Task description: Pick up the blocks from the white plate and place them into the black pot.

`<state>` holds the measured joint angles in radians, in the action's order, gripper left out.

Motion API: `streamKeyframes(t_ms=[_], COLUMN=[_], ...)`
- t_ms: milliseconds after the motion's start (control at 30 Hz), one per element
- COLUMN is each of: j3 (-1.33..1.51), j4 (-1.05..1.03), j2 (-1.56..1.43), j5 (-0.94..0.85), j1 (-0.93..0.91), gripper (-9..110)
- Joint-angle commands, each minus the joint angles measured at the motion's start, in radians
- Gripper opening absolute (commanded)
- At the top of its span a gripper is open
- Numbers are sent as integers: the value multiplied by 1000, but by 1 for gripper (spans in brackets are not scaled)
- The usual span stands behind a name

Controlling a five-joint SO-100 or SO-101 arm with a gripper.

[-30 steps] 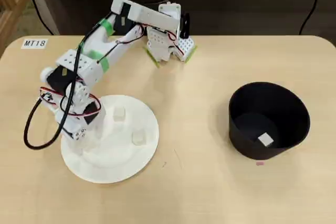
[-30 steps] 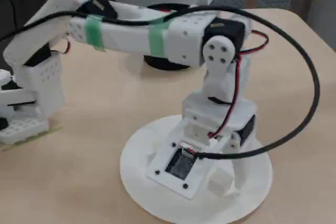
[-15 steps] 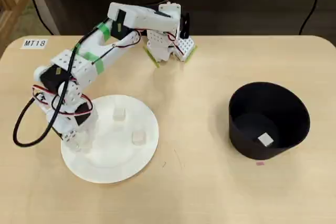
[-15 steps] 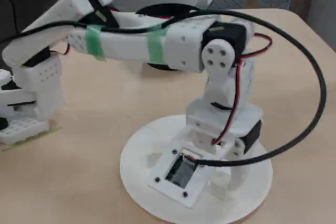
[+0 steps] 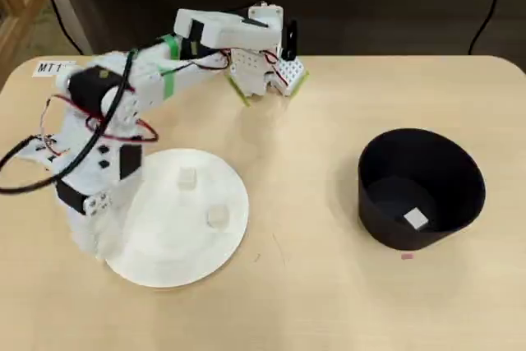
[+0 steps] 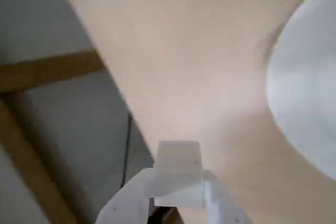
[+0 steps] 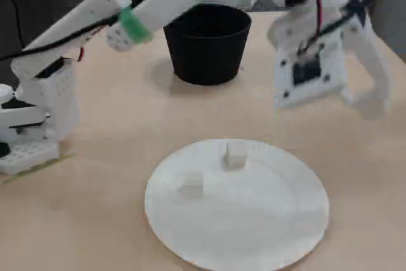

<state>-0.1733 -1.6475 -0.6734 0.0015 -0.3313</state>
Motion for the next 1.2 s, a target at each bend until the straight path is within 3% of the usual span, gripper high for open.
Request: streamKeyframes(t_ms=[0,167,433,533,633,1000,1167], j3=[-107,-8,1161,1345,1485,1907,1959], j4=[-8,-20,-17,9,207,753,827], j2=[-147,-382,-1183,-1239,-1244,-1261,-1198], j5=[-15,9,204,227,198,69,31], j1=[163,423,808,983,1106,1052,997], gripper=[-2,-2,-2,-2,-2,-2,-2])
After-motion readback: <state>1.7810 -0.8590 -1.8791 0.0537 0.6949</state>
